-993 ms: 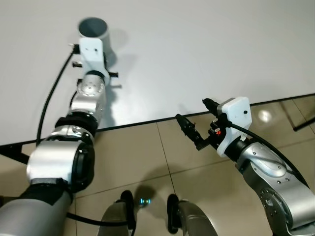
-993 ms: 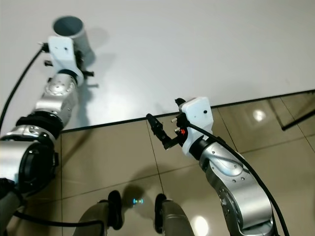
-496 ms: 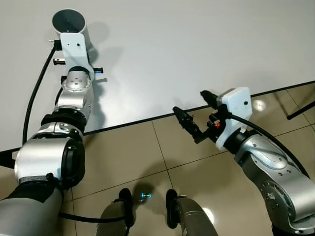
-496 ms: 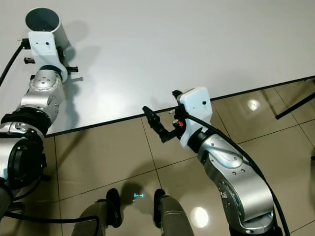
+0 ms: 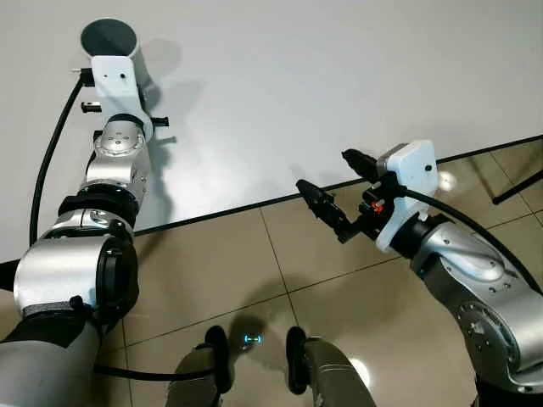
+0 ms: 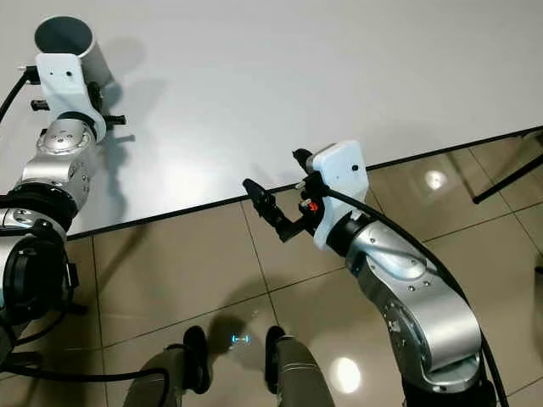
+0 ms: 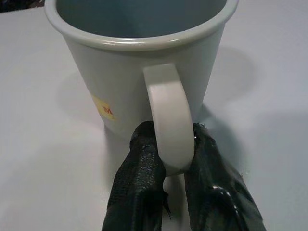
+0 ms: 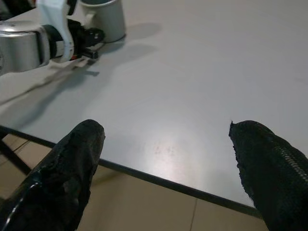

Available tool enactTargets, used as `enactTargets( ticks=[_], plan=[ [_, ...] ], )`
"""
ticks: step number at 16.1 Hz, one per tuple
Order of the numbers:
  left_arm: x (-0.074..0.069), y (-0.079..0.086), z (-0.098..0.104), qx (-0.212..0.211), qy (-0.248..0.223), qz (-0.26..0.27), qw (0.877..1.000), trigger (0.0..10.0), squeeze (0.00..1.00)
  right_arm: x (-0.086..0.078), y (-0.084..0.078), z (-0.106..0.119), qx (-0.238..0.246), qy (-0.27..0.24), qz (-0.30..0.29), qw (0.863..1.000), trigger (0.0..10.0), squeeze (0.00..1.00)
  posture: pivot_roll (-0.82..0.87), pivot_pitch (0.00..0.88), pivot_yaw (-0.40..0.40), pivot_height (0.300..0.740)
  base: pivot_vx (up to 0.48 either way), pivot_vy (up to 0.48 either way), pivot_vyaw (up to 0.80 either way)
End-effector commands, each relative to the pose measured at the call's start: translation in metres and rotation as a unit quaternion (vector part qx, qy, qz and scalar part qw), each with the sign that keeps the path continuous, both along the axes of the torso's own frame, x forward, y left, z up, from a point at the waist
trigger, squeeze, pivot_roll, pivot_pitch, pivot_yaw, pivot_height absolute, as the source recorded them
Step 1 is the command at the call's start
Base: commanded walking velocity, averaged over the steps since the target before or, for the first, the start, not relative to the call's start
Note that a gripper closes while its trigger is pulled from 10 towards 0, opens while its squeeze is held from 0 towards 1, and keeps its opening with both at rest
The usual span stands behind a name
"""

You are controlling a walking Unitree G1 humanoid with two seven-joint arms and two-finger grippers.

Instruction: Setting the table

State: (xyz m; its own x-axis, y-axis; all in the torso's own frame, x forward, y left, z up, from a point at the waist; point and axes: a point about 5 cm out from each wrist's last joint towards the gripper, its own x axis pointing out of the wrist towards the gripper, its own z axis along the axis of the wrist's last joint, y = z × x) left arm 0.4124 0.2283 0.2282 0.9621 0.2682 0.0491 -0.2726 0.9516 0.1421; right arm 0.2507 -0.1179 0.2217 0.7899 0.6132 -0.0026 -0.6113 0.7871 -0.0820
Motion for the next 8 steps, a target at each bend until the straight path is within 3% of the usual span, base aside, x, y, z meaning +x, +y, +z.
enactTargets(
  ticks=[1,4,8],
  plan=[
    [-0.005,0.001,-0.032,0.006,0.073,-0.004,0.997,10.0,0.0,0.0,-0.003,-0.002,0.002,0.004,0.005,1.0,10.0,0.0,-0.22,0.265,-0.051,0.74,0.0,0.0,0.0],
    [-0.005,0.008,-0.026,0.017,0.074,0.005,0.997,10.0,0.0,0.0,-0.005,-0.001,0.001,0.004,0.013,1.0,10.0,0.0,-0.21,0.237,-0.044,0.74,0.0,0.0,0.0],
    [-0.005,0.014,-0.022,-0.034,0.069,0.015,0.997,10.0,0.0,0.001,-0.006,-0.001,0.002,0.007,0.028,1.0,10.0,0.0,-0.2,0.219,-0.043,0.74,0.0,0.0,0.0]
  ],
)
